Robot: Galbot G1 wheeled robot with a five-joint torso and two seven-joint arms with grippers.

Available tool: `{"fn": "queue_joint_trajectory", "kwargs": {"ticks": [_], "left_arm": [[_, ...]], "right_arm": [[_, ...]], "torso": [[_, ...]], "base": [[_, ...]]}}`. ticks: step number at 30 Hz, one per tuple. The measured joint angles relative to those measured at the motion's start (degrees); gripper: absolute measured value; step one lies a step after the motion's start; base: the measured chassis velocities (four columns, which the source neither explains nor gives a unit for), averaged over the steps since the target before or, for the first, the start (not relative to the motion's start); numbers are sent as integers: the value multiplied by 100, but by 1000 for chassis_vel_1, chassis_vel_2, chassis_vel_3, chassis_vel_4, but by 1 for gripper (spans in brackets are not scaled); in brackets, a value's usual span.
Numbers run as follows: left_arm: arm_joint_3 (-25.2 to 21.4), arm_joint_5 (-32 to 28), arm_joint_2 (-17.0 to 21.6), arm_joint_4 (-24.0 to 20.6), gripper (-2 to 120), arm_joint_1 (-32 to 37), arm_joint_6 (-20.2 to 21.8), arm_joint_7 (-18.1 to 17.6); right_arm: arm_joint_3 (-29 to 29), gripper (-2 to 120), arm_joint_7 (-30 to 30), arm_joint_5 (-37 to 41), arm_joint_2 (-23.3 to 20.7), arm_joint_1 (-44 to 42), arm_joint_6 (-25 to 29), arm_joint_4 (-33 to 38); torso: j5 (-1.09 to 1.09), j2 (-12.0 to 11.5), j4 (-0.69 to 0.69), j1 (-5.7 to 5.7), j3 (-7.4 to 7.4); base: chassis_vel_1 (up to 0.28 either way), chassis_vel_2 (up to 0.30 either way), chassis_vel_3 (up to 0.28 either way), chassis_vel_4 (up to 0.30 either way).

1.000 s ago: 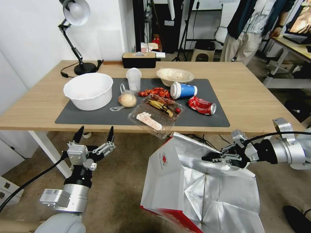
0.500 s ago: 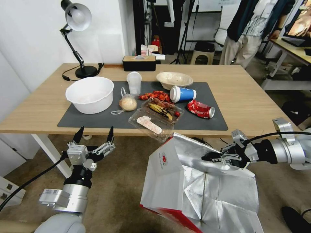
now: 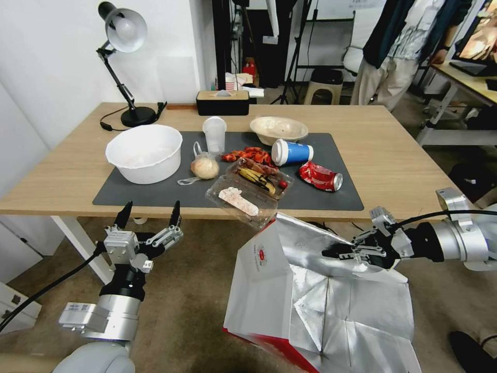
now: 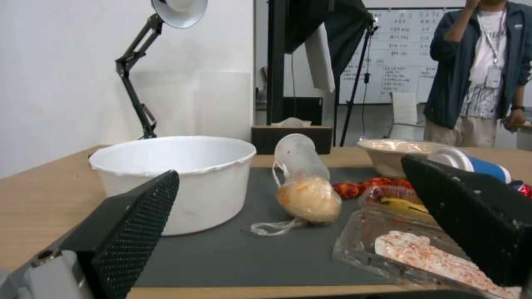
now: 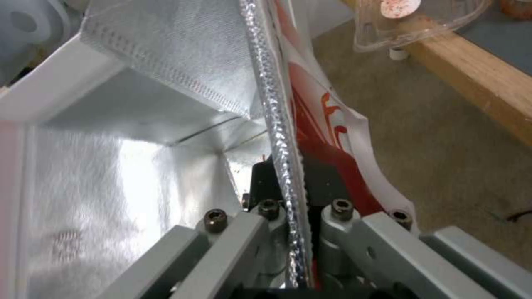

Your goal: Pick up the food delivery bag from the floor and place it on the table.

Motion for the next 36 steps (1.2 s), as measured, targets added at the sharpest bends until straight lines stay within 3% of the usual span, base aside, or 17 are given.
{"fn": "queue_joint_trajectory", "kwargs": {"ticks": [13, 24, 36], "left_arm": [[-3, -14, 12, -1, 100, 6, -10, -1], [-13, -18, 14, -16, 100, 18, -41, -2], [-11, -15, 16, 53, 100, -27, -57, -16]], "right_arm": [[95, 0, -14, 66, 22, -66, 3, 155], [288, 0, -369, 217, -136, -17, 84, 267], [1051, 0, -171, 984, -148, 131, 123, 271]], "torso": [[0, -25, 0, -12, -14], [0, -38, 0, -17, -21], [0, -46, 0, -21, -26]], "base": [[0, 0, 0, 0], [0, 0, 0, 0], [0, 0, 0, 0]]}}
